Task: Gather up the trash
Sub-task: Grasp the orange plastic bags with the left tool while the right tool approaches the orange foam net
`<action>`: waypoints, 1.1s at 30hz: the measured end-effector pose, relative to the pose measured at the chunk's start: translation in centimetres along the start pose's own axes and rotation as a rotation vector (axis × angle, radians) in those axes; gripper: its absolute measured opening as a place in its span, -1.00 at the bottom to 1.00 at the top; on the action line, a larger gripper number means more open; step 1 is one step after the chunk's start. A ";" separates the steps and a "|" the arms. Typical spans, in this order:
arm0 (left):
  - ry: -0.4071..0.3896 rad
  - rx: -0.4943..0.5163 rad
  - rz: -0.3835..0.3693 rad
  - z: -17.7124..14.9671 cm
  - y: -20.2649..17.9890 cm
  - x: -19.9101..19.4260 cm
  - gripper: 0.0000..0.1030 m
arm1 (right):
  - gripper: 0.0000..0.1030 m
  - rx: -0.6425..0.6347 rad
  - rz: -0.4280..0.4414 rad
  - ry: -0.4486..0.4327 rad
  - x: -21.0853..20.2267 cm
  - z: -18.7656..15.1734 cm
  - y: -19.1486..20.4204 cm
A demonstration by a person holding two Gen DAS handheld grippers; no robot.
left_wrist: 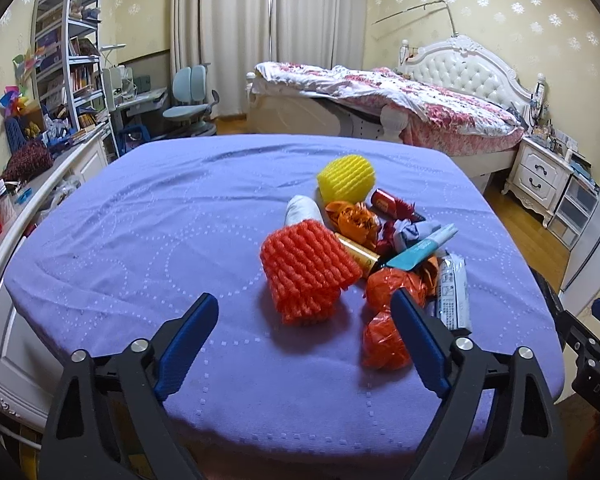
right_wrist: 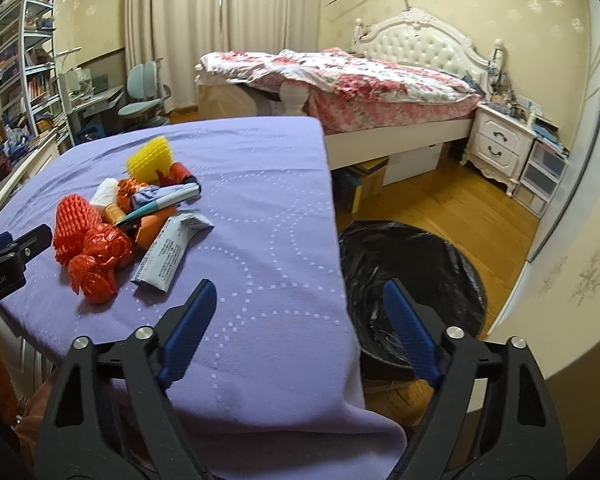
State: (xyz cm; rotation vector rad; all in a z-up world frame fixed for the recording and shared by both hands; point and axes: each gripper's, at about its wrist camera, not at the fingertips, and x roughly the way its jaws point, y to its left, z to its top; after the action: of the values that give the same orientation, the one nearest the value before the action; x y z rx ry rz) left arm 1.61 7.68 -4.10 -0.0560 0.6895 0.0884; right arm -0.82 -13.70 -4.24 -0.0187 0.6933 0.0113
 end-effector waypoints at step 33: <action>0.091 0.143 -0.127 -1.7 -4.1 1.5 -0.20 | 0.53 0.027 0.022 0.051 1.3 -0.9 -1.4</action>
State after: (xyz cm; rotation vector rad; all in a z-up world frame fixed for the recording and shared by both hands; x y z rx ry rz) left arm 2.06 3.52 -6.25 0.0332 0.7794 -0.0856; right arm -0.40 -15.12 -5.71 0.0141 0.7444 0.0226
